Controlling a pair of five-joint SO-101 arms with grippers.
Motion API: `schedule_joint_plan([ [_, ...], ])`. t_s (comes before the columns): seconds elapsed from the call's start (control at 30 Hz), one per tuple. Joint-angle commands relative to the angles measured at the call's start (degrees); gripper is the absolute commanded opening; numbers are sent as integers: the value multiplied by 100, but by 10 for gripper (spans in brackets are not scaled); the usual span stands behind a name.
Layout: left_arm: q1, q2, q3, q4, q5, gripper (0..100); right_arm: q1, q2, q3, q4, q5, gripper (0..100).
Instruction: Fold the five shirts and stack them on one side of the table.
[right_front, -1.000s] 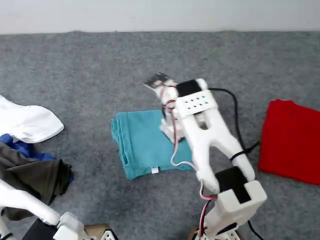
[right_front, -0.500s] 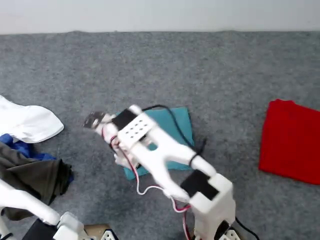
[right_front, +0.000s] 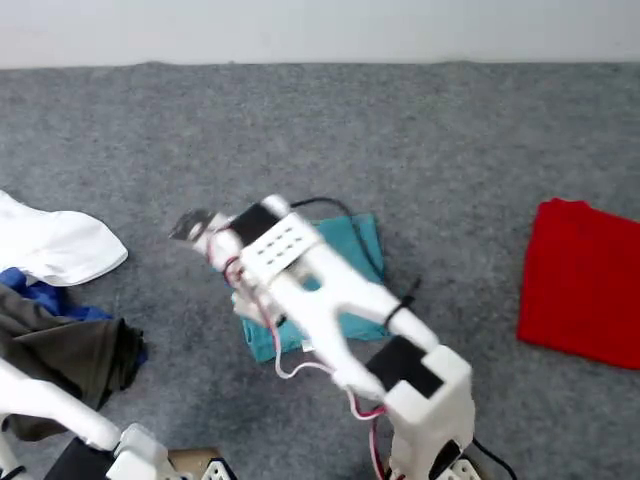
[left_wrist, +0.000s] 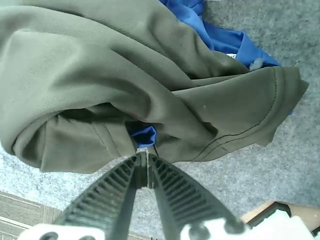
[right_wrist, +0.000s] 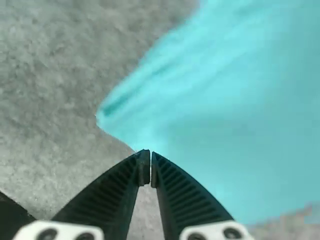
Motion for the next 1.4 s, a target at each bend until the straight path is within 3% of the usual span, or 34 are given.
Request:
schedule_joint_plan([
  [0.0,18,-62,-22,-97,0,17,523,-699,-246,374,-105,12],
  [0.13,18,-62,-22,-97,0,17,1086,-1051,-246,804,-571,33],
  [0.33,26,-62,-22,-105,0,17,1930,-1622,141,963,-897,216],
  [0.47,26,-62,-22,-105,0,17,2141,-1657,835,936,-1222,262],
  [0.8,26,-62,-22,-105,0,17,2167,-1042,1749,-532,-1547,263],
  [1.2,26,-62,-22,-149,-9,17,2193,743,1732,-1253,-1556,257],
  [1.27,26,-62,-22,-193,-9,17,2193,884,1732,-1218,-1538,215],
  [1.37,26,-62,-22,-220,-9,17,2193,892,1732,-1200,-1354,54],
])
